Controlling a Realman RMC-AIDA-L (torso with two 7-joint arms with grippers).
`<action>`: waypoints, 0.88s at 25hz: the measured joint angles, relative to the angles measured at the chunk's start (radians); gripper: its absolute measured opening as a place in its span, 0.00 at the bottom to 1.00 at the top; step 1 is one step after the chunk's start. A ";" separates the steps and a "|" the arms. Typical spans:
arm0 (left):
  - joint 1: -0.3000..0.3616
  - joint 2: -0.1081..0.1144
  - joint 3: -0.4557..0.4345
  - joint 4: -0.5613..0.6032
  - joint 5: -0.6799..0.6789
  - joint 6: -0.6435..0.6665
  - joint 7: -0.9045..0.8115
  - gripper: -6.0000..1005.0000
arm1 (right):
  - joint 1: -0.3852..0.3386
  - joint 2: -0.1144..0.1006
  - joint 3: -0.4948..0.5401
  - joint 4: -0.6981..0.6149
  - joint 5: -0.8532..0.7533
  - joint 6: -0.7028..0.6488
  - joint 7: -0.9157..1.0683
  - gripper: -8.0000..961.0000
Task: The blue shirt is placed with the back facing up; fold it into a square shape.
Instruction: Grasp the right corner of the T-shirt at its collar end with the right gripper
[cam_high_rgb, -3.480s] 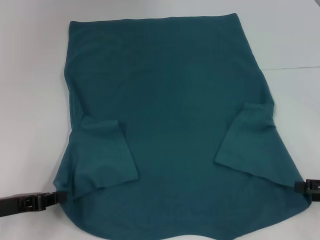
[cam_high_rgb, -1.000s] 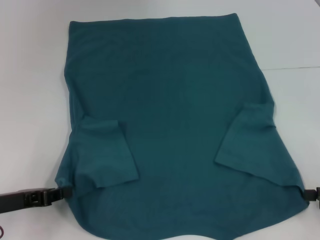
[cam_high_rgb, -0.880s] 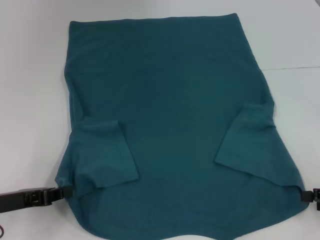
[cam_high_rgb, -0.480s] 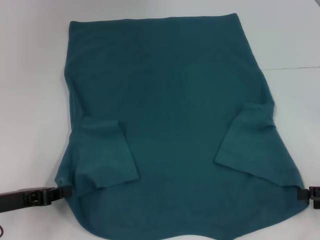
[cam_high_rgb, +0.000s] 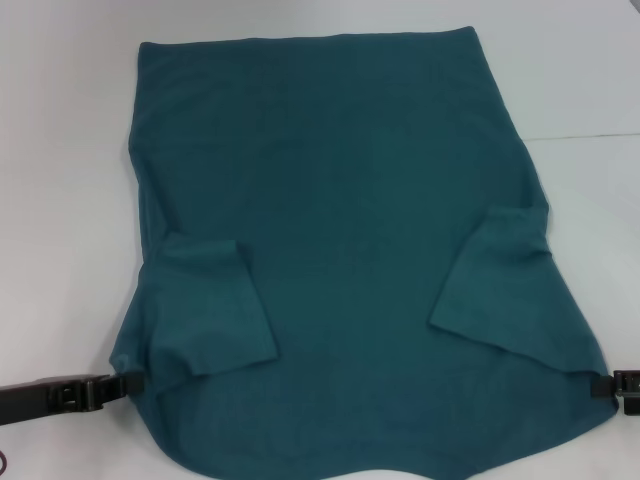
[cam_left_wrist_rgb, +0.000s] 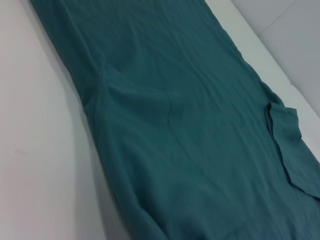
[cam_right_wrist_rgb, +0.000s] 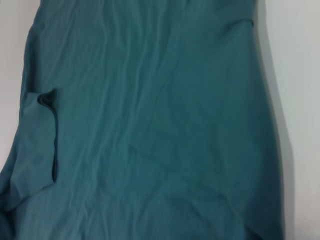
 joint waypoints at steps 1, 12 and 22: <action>0.000 0.000 0.000 0.000 0.000 0.000 0.000 0.03 | 0.002 0.000 0.000 0.001 -0.003 0.000 0.001 0.96; 0.000 0.003 0.000 0.000 0.000 -0.002 0.000 0.03 | 0.013 0.005 -0.001 -0.001 -0.021 0.010 0.011 0.96; -0.003 0.003 0.000 0.000 0.000 -0.002 0.000 0.03 | 0.028 0.010 -0.006 0.006 -0.023 0.014 0.013 0.96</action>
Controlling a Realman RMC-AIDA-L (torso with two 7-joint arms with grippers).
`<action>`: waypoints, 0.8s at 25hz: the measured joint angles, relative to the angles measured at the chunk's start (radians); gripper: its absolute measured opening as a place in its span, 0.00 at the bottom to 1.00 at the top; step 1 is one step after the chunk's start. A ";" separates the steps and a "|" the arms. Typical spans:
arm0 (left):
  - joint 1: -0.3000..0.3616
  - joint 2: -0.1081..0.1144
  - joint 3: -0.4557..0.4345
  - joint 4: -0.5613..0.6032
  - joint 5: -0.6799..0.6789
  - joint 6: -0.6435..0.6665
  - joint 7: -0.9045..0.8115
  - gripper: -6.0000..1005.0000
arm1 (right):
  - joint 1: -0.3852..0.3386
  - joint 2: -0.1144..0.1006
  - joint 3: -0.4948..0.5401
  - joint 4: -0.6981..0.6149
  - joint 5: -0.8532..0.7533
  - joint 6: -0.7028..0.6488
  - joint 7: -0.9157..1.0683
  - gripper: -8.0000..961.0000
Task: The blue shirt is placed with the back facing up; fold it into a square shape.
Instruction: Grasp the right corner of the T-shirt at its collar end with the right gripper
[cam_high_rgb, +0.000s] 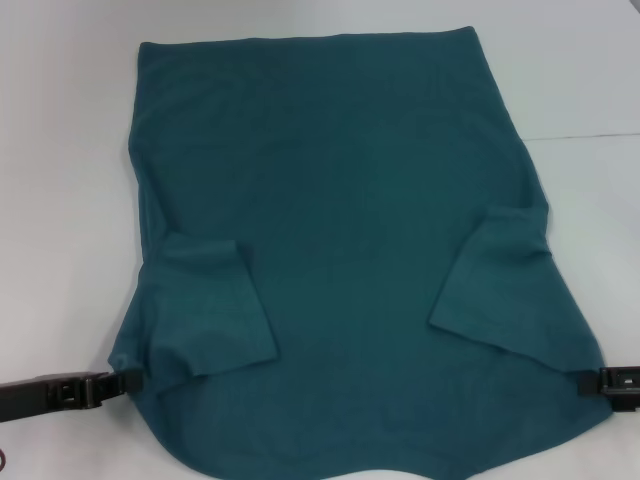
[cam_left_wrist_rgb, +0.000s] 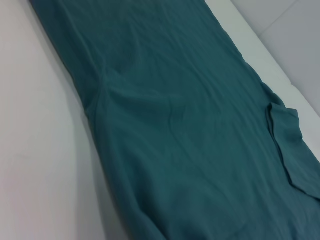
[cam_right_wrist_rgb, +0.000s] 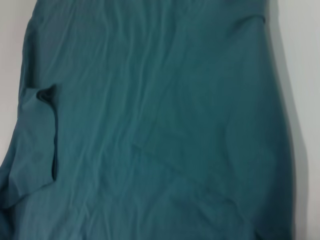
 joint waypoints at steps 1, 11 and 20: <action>-0.001 0.000 0.000 0.000 0.000 0.000 0.000 0.03 | 0.002 0.001 -0.003 0.000 0.000 0.000 0.000 0.96; -0.001 0.000 0.000 0.000 0.000 -0.001 0.000 0.03 | 0.033 0.022 -0.020 0.002 0.000 -0.004 -0.001 0.96; -0.001 0.000 0.000 -0.001 0.000 -0.014 0.002 0.03 | 0.089 0.052 -0.037 0.005 0.003 -0.010 -0.009 0.95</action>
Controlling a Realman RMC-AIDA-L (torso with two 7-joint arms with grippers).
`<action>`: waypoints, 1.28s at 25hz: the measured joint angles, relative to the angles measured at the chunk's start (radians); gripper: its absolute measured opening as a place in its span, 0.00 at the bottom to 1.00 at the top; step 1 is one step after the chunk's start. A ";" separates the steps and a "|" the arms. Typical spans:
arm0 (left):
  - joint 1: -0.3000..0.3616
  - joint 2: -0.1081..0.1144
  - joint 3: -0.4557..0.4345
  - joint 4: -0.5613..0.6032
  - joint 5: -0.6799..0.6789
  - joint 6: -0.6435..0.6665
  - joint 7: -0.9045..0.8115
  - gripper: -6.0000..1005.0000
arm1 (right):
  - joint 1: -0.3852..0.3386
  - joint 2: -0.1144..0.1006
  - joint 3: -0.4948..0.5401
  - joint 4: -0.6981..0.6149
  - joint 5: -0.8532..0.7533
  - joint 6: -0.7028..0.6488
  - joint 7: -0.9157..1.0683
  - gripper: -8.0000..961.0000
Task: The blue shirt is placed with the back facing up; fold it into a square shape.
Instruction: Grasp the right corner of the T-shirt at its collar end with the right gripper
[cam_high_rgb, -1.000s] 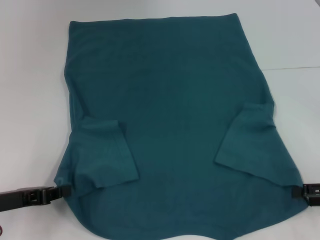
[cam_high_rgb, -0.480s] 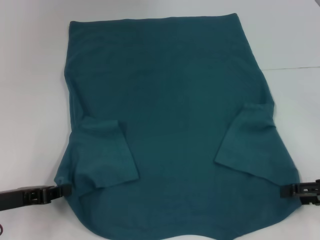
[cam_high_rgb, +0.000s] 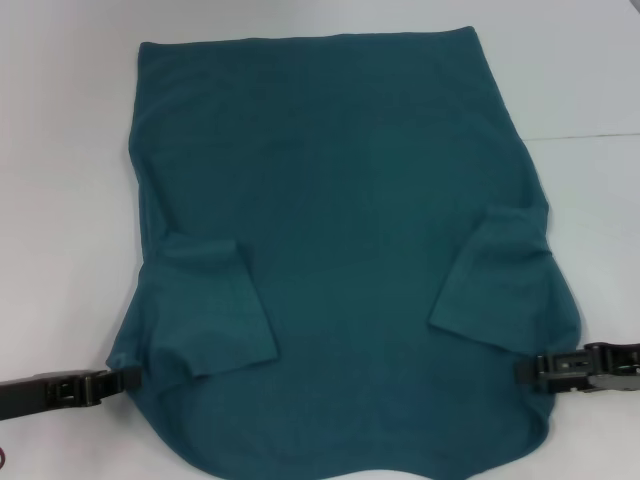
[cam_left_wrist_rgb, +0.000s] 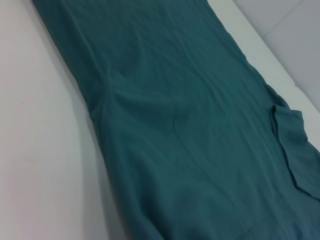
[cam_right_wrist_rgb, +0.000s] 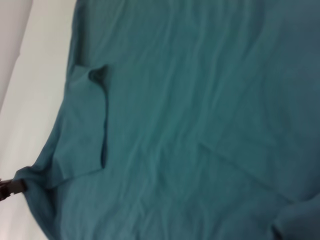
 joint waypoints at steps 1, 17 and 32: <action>0.000 -0.001 0.000 0.000 0.000 0.000 0.001 0.03 | 0.004 0.003 -0.004 0.001 0.001 -0.001 0.000 0.95; 0.000 -0.004 0.000 -0.001 -0.002 0.000 0.003 0.03 | 0.008 -0.011 -0.045 0.026 -0.003 -0.003 0.027 0.95; 0.001 -0.006 0.001 -0.001 -0.014 0.002 0.003 0.03 | -0.015 -0.039 -0.046 0.019 -0.014 0.000 0.059 0.95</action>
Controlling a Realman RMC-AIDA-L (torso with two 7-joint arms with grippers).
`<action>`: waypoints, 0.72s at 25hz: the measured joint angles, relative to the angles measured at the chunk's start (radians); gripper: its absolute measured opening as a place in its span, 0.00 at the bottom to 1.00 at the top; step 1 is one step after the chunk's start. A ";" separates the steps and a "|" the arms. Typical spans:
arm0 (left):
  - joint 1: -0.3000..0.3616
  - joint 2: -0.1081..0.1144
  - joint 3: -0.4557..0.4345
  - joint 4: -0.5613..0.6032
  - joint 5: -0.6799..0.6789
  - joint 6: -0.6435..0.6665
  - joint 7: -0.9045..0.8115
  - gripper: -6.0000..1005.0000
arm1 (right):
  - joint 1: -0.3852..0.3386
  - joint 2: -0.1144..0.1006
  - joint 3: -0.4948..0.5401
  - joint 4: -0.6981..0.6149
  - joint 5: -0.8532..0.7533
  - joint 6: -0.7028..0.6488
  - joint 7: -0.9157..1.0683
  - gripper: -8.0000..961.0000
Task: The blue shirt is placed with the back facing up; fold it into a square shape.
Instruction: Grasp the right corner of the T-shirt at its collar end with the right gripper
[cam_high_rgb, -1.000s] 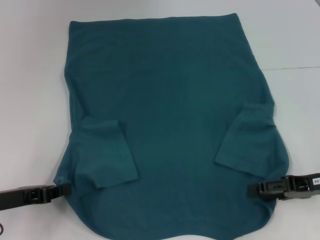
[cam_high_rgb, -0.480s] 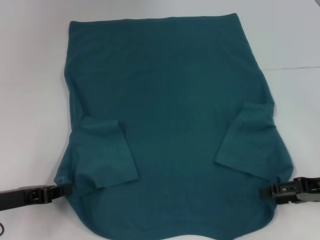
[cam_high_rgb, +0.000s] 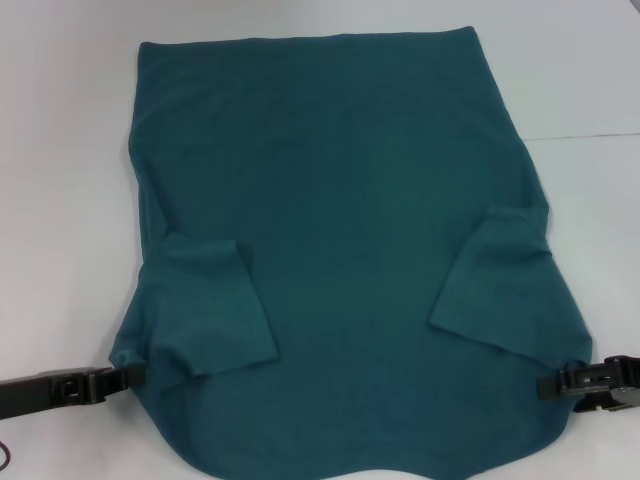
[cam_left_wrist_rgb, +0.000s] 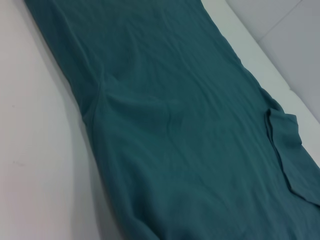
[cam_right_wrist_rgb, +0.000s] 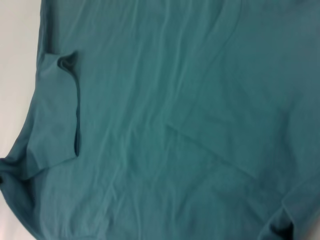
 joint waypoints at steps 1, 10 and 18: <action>0.000 0.000 0.000 0.000 -0.001 0.000 0.000 0.03 | 0.000 -0.001 0.000 0.000 0.000 0.002 0.001 0.95; -0.003 0.001 0.000 0.000 -0.002 -0.001 0.000 0.03 | 0.000 -0.005 0.004 0.005 -0.001 0.013 0.002 0.95; -0.004 0.002 -0.001 0.000 -0.002 -0.001 0.000 0.03 | 0.009 -0.001 0.005 0.010 -0.001 0.017 0.004 0.95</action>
